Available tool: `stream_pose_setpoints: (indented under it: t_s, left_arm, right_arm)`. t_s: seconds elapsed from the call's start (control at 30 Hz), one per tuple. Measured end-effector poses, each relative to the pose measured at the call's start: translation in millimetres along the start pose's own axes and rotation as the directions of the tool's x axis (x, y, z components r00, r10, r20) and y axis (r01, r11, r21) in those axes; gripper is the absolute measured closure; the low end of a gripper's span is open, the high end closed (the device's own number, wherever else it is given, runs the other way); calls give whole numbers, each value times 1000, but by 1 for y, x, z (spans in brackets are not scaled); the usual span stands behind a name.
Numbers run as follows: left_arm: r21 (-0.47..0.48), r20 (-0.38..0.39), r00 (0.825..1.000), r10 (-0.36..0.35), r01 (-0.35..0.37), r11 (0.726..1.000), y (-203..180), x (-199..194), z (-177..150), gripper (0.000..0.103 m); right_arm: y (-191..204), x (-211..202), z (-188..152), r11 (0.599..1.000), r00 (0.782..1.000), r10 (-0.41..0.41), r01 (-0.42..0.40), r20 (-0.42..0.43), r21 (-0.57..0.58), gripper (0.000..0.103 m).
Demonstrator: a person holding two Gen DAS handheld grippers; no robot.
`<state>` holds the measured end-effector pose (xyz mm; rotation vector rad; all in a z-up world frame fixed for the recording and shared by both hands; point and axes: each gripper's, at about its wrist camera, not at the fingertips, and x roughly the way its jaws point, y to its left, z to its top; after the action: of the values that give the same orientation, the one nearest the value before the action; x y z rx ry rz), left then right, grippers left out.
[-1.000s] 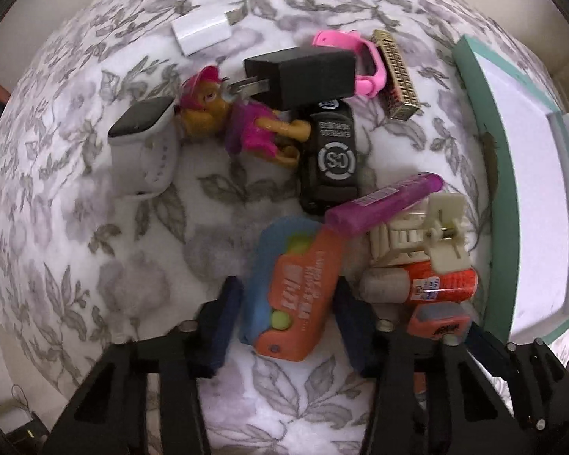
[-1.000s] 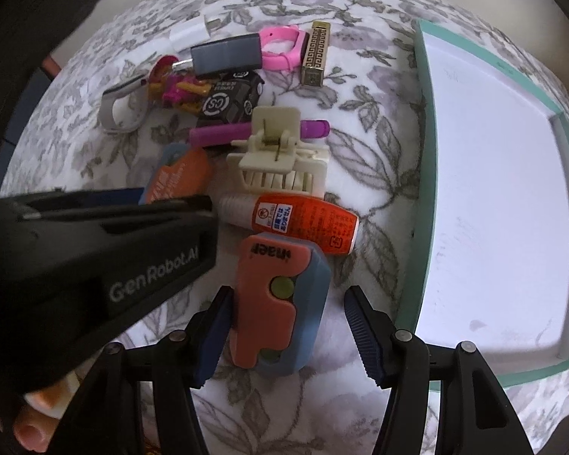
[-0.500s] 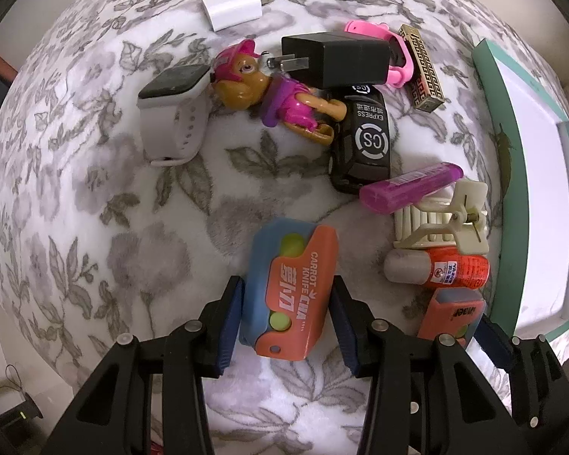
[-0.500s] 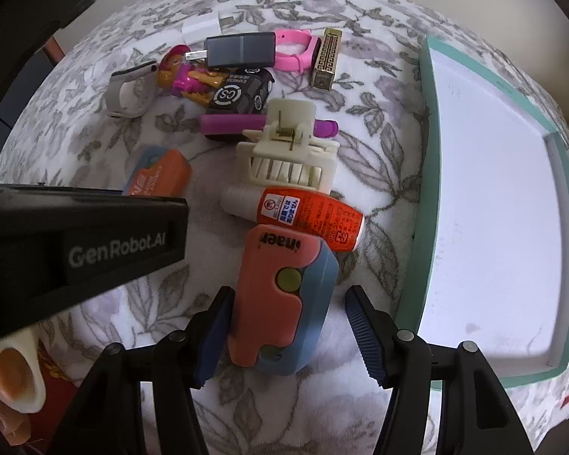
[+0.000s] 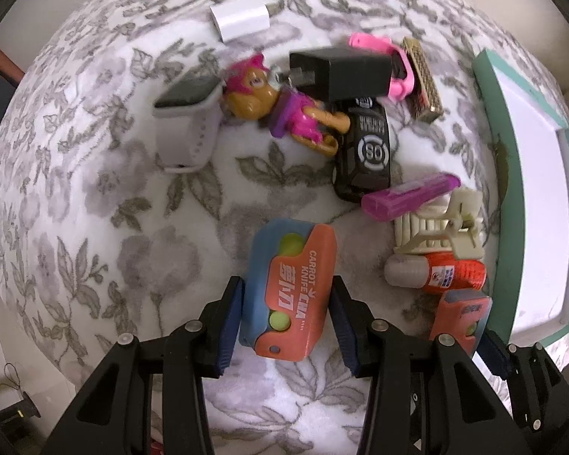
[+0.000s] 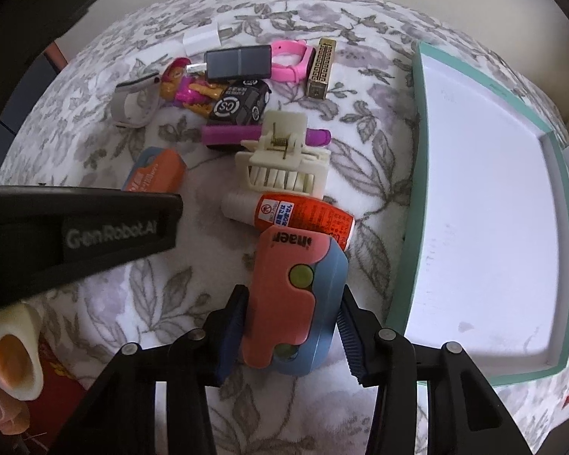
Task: Organize rigid objects
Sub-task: 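Move the left tool to the orange-blue toy knife while the right tool approaches the pink-blue toy knife, then grasp the orange-blue toy knife with the left tool while the right tool grasps the pink-blue toy knife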
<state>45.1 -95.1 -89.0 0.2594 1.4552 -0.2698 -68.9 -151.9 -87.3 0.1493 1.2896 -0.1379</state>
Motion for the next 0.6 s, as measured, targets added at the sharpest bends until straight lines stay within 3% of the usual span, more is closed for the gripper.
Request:
stream_pose_setpoints:
  t_s: [0.2, 0.3, 0.4, 0.43, 0.6]
  left_arm:
    - [-8, 114, 993, -39, 40, 999, 15, -48, -5, 56]
    - [5, 172, 984, -46, 46, 999, 15, -66, -8, 57]
    - [13, 197, 979, -51, 49, 999, 15, -75, -10, 57]
    - [13, 199, 979, -49, 48, 999, 14, -75, -11, 57]
    - [12, 192, 980, -44, 42, 999, 11, -69, -11, 57]
  right_arm:
    - [-17, -17, 9, 999, 999, 31, -32, 23, 33, 58]
    - [-26, -18, 16, 997, 998, 50, -52, 29, 50, 67]
    - [-32, -20, 20, 997, 998, 55, -57, 33, 55, 68]
    - [-35, -19, 23, 997, 998, 55, -56, 33, 56, 77]
    - [-33, -19, 24, 997, 998, 59, -60, 31, 43, 78]
